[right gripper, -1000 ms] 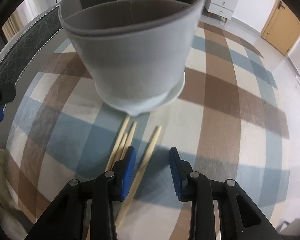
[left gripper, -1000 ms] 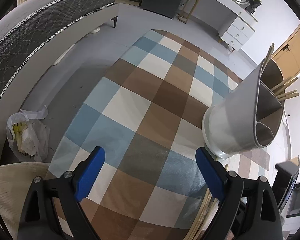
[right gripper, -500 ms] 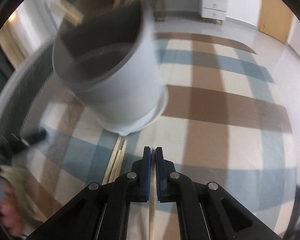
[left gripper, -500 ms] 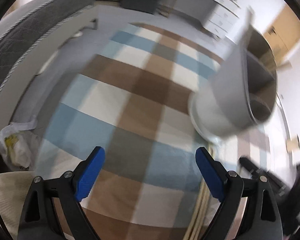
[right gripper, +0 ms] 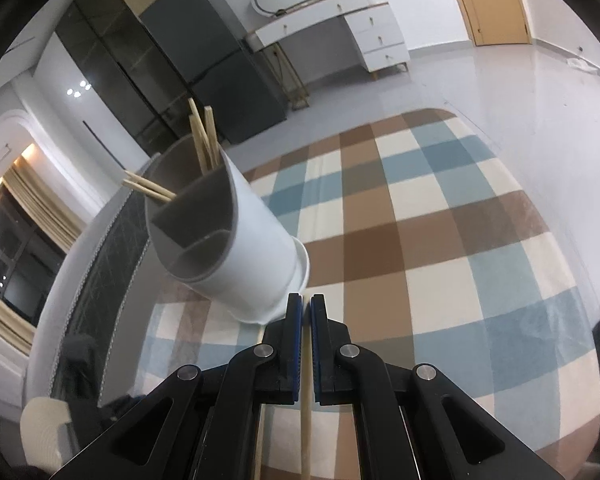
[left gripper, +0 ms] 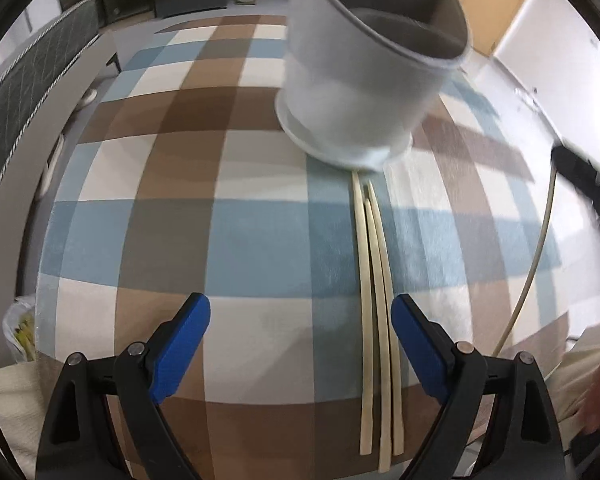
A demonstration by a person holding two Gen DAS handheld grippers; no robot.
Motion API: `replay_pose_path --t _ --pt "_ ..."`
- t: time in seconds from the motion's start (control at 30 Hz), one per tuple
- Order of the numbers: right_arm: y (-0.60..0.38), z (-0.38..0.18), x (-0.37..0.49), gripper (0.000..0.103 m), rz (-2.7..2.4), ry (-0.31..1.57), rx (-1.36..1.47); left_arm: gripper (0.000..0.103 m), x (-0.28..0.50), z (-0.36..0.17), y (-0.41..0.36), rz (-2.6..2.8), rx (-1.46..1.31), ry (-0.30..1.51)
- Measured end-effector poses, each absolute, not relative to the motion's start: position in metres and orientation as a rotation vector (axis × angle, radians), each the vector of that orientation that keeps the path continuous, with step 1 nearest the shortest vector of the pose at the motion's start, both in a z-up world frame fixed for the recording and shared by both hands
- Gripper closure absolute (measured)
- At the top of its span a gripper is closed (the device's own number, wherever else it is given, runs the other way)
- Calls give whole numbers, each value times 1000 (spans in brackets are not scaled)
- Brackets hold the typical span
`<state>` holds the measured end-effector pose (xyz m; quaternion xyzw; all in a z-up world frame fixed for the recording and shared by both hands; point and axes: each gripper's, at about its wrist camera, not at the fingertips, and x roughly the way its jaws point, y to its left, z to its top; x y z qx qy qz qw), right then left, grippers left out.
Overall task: Organize utensils
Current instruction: 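Grasp a wooden chopstick with the right tool while the left tool grasps another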
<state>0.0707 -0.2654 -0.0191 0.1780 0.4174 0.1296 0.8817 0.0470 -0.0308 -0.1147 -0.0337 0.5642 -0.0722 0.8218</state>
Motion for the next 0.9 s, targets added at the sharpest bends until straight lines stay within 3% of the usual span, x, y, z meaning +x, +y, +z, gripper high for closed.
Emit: replay_pose_path --t 0.57,0.9 --pt "-267 -7 63 99 203 805 330 13 36 -136 -37 -117 67 1258" --pt "-270 -8 68 99 179 816 348 14 69 -135 -54 -138 138 1268"
